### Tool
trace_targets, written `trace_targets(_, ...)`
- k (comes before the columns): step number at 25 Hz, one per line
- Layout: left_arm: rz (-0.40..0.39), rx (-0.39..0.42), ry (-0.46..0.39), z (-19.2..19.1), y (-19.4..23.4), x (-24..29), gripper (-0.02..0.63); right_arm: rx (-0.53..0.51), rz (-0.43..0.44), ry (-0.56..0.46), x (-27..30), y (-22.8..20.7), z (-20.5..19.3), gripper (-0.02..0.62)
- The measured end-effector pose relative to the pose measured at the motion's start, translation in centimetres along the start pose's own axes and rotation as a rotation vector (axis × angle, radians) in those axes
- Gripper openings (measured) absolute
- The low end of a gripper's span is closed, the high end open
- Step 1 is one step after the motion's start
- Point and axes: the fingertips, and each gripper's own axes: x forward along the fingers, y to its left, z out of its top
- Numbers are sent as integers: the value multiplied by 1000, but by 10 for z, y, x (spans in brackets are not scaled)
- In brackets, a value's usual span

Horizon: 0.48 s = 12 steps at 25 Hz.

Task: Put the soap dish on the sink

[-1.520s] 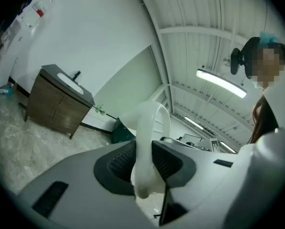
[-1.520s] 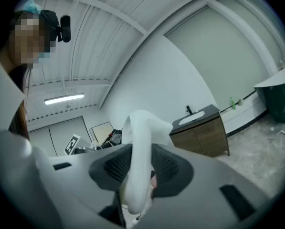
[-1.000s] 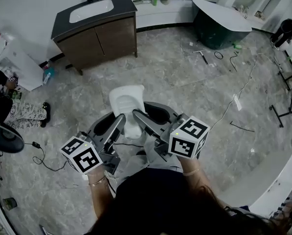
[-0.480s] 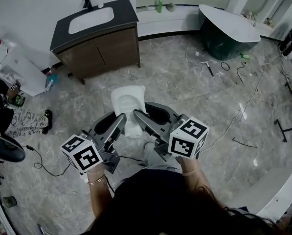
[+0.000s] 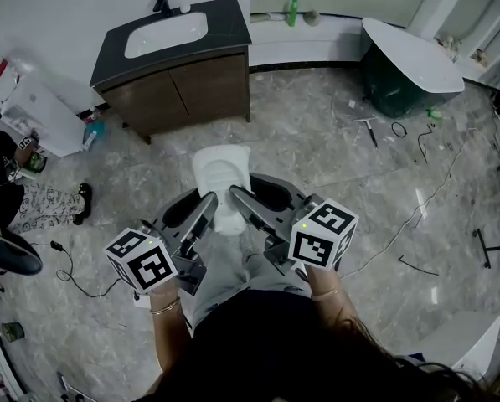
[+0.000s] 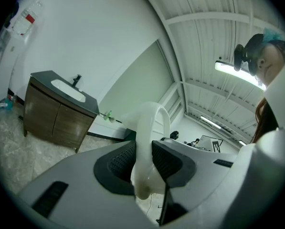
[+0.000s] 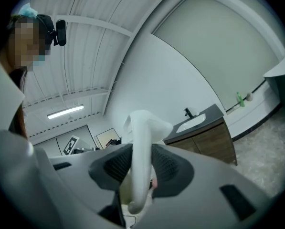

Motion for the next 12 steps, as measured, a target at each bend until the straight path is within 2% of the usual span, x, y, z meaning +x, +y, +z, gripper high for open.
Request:
trace_targets(4,-11,-19,3,19,32,23,110,6,-17,6,31,-29,10,133)
trace_targets(8,-20,-47,26,67,97,64,110,28,-49,20,98,-81,38,134)
trace_targets(12,-6,-33,15,72,107,69,110,31,-34,10,108,-89,38,133)
